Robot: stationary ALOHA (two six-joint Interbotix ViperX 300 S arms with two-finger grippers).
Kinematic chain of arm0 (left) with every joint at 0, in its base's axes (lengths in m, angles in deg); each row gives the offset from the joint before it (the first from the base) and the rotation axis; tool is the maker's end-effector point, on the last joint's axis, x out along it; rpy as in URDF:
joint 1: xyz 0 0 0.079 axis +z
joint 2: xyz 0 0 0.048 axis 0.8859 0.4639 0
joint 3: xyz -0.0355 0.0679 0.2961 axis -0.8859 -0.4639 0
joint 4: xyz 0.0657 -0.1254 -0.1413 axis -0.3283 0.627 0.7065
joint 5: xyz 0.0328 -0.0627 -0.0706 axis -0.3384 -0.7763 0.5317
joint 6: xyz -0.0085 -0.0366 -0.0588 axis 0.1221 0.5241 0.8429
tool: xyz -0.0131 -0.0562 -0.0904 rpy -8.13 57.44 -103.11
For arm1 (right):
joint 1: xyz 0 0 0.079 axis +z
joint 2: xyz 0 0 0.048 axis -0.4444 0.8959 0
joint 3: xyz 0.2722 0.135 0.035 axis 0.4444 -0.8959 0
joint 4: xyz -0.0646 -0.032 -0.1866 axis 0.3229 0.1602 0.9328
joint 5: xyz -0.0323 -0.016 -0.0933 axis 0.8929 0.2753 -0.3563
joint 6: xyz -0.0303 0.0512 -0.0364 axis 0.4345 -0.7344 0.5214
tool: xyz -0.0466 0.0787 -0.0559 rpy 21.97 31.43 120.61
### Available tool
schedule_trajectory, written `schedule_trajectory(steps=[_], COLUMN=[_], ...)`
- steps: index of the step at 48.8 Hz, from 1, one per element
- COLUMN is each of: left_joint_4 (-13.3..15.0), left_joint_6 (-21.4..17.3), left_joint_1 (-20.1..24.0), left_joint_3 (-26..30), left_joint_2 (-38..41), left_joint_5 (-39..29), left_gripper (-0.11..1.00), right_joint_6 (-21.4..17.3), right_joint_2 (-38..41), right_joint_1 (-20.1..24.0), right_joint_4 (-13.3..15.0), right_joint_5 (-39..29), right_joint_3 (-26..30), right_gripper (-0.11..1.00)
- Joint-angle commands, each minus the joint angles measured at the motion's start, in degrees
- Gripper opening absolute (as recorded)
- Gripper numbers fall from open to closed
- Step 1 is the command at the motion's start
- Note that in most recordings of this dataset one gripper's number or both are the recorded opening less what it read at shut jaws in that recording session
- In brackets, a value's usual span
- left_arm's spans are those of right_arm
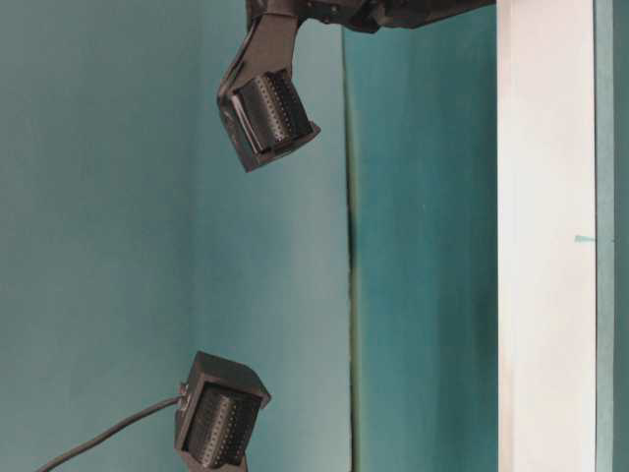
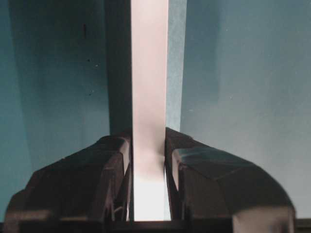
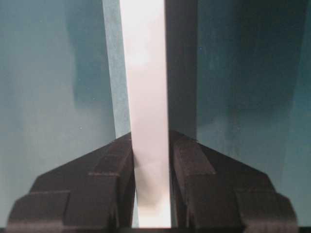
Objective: Lift a wooden board with both hands.
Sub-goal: 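Set the board down on the table with both grippers holding it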
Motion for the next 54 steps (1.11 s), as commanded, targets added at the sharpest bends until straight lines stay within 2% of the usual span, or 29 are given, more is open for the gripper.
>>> schedule_trajectory(steps=[1, 17, 20, 23, 26, 31, 34, 38, 41, 54], left_joint_4=[-0.09, 0.0, -0.09, -0.09, -0.09, -0.09, 0.0, -0.09, -0.09, -0.09], left_joint_6=[-0.44, -0.88, -0.88, -0.88, -0.79, -0.97, -0.79, -0.7, -0.79, -0.97], left_joint_1=[-0.09, -0.09, 0.0, 0.0, 0.0, -0.26, -0.44, -0.53, -0.62, -0.62], left_joint_3=[0.88, 0.62, 0.53, 0.35, 0.26, -0.26, -0.44, -0.79, -1.05, -1.23], left_joint_2=[-0.09, -0.18, -0.18, -0.18, -0.26, -0.62, -0.7, -0.79, -0.97, -3.16], left_joint_5=[2.64, 2.46, 2.46, 2.46, 2.46, 2.72, 2.55, 2.2, 2.02, 1.58], left_gripper=[0.17, 0.17, 0.18, 0.18, 0.28, 0.59, 0.78, 0.94, 0.99, 0.98], right_joint_6=[-0.44, -0.44, -0.62, -0.88, -1.58, -2.55, -2.72, -2.9, -2.99, -3.08], right_joint_2=[0.53, 0.44, 0.44, 0.44, 0.44, 0.44, 0.35, 0.26, 0.18, -1.23], right_joint_1=[0.26, 0.26, 0.26, 0.18, 0.26, 0.35, 0.35, 0.35, 0.35, 0.35], right_joint_4=[-0.26, -0.35, -0.53, -0.53, -0.53, -0.53, -0.44, -0.35, -0.35, -0.35], right_joint_5=[0.97, 0.97, 0.97, 0.88, 0.97, 1.05, 1.32, 2.02, 2.64, 2.72], right_joint_3=[0.09, 0.09, 0.09, 0.18, 0.18, 0.18, 0.18, 0.26, 0.35, 0.44], right_gripper=[0.21, 0.22, 0.33, 0.5, 0.7, 0.91, 0.94, 0.93, 0.93, 0.93])
